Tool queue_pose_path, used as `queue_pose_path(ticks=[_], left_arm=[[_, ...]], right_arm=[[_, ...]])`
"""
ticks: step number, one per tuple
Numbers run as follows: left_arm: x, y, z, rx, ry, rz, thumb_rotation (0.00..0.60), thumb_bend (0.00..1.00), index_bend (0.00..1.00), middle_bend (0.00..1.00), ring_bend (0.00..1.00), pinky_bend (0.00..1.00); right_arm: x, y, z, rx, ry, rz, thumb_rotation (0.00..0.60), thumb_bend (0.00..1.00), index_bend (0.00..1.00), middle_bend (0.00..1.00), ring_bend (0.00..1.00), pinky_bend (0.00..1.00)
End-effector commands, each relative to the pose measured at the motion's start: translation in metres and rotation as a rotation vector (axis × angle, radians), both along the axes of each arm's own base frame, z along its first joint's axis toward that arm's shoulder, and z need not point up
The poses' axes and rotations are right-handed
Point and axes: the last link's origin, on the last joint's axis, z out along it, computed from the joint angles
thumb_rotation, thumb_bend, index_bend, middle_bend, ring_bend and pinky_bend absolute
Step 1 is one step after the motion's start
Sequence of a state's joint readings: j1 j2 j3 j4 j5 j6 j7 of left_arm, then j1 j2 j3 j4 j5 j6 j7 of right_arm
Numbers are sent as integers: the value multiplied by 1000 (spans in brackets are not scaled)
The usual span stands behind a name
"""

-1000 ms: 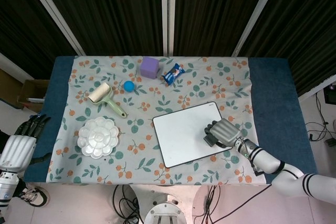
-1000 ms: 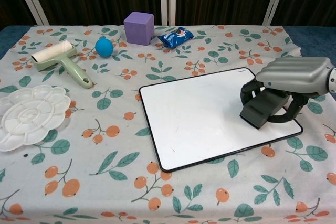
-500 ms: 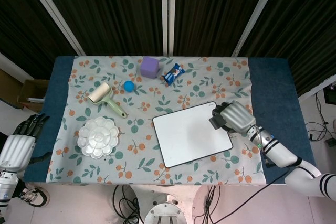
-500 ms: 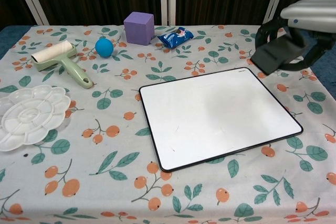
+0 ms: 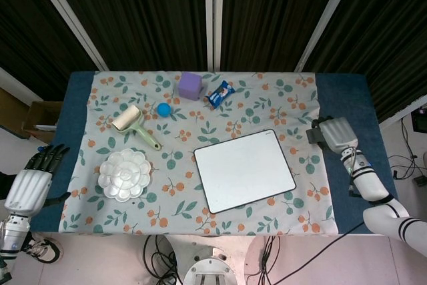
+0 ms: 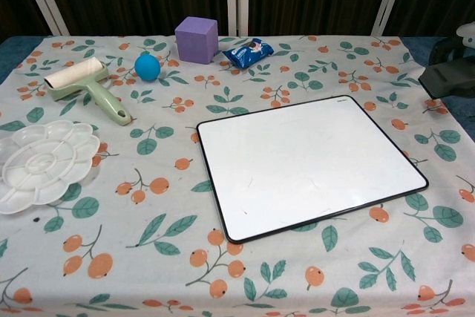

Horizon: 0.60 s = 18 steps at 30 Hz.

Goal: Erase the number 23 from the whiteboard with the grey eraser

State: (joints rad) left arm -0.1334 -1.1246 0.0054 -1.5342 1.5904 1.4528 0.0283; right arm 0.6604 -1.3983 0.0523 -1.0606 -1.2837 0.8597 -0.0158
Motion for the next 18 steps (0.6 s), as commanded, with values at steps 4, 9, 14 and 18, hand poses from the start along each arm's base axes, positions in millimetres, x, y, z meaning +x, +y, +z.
queue_pose_path(ticks=[4,9,14,18], left_arm=[[0,-1,1,2,3,3,600,0,84,72,36,162],[-2,-4,2,5,3,12,600,0,84,72,36,162],[-4,-4,4,10,2,13,600,0,84,72,36,162],[-4,-4,4,10,1,14,600,0,84,72,36,162]], right_arm=[[1,-3,-17,25,-14,-17,600,328,873,724,633,547],[3,-1,-29,76,-21,-45,600,253,510,448,338,352],[5,-1,-27,70,4,-22,600,78,0,1,0,0],[6,3,-23,42,-23,-5,600,4,0,0,0,0]])
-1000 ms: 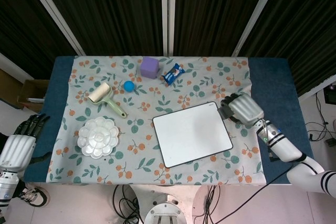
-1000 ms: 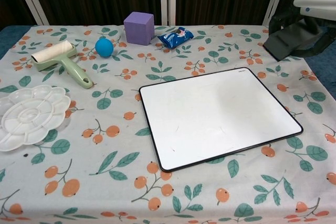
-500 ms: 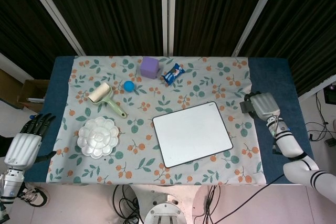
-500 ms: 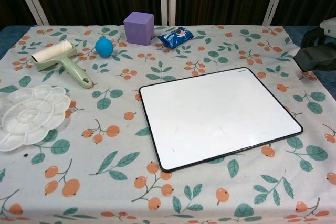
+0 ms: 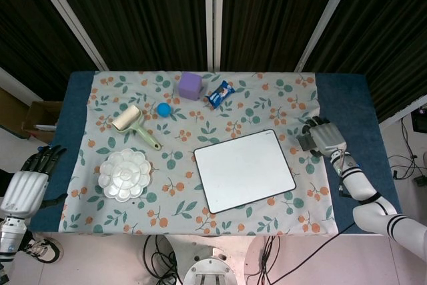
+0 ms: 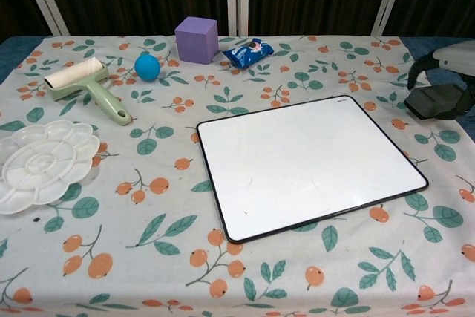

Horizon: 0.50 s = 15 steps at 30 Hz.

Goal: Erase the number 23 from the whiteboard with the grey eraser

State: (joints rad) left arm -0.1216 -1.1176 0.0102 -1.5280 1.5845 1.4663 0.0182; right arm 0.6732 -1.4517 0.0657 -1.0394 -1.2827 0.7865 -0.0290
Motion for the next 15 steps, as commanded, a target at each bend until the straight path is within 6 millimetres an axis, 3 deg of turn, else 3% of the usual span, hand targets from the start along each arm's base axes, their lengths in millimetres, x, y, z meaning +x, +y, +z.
queue_pose_path(ticks=[1,6,9,15], left_arm=[[0,0,-1,-1,-1,0,600,0,84,72,36,162],[1,0,-2,-2,-5,-4,600,0,84,72,36,162],[1,0,-2,5,-4,-5,600,0,84,72,36,162],[3,0,1,28,-15,-13,600,0,84,72,36,162]], right_arm=[[2,4,5,-26,-22,17,600,0,0,0,0,0],[2,18,25,-62,-76,28,600,0,0,0,0,0],[2,38,53,-128,-116,73,600,0,0,0,0,0],[-23,115,109,-302,-101,103,600,0,0,0,0,0]])
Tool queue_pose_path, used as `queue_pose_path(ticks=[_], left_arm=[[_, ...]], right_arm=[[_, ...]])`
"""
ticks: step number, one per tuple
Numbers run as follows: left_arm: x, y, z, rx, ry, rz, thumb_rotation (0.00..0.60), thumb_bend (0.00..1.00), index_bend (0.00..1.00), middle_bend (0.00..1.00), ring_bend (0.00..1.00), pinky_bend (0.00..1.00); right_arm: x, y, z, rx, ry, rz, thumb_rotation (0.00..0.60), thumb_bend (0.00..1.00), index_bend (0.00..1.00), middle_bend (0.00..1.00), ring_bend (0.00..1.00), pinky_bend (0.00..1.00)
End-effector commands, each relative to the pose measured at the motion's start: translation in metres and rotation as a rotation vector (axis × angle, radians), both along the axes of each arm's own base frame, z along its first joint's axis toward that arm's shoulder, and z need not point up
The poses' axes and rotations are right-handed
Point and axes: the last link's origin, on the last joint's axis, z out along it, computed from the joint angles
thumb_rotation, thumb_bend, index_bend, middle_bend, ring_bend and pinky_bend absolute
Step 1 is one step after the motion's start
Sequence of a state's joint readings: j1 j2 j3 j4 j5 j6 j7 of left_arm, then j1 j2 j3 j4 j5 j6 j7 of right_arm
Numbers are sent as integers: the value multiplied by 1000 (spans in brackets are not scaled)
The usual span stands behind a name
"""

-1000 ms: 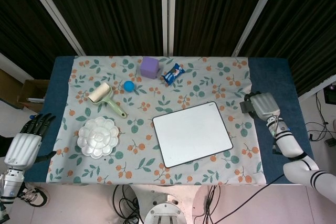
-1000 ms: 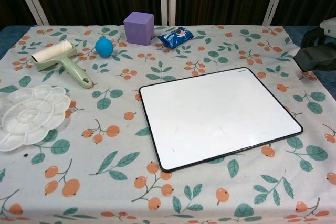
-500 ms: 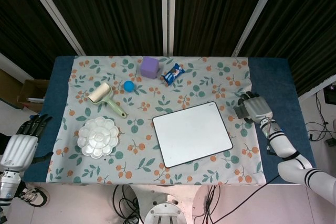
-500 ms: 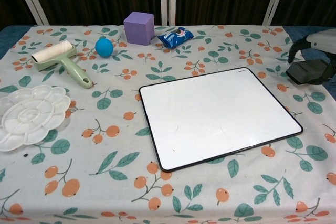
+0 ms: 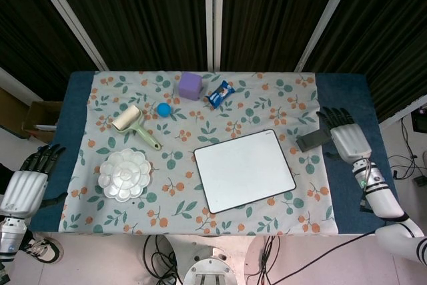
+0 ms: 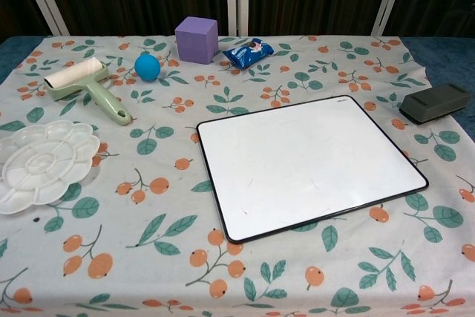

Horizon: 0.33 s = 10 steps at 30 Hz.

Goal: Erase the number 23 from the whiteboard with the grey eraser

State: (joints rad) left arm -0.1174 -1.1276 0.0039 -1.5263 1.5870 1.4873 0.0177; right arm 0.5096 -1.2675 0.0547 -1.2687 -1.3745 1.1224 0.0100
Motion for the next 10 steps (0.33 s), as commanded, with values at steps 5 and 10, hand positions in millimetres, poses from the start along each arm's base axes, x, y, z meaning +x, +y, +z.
queue_pose_path(ticks=[5,10], left_arm=[[2,1,5,29,-5,-15,600,0,84,72,36,162],[2,4,7,38,-8,-19,600,0,84,72,36,162]], right_arm=[[-56,122,65,-268,-17,-107,600,0,0,0,0,0],[-81,147,68,-324,-58,-186,600,0,0,0,0,0]])
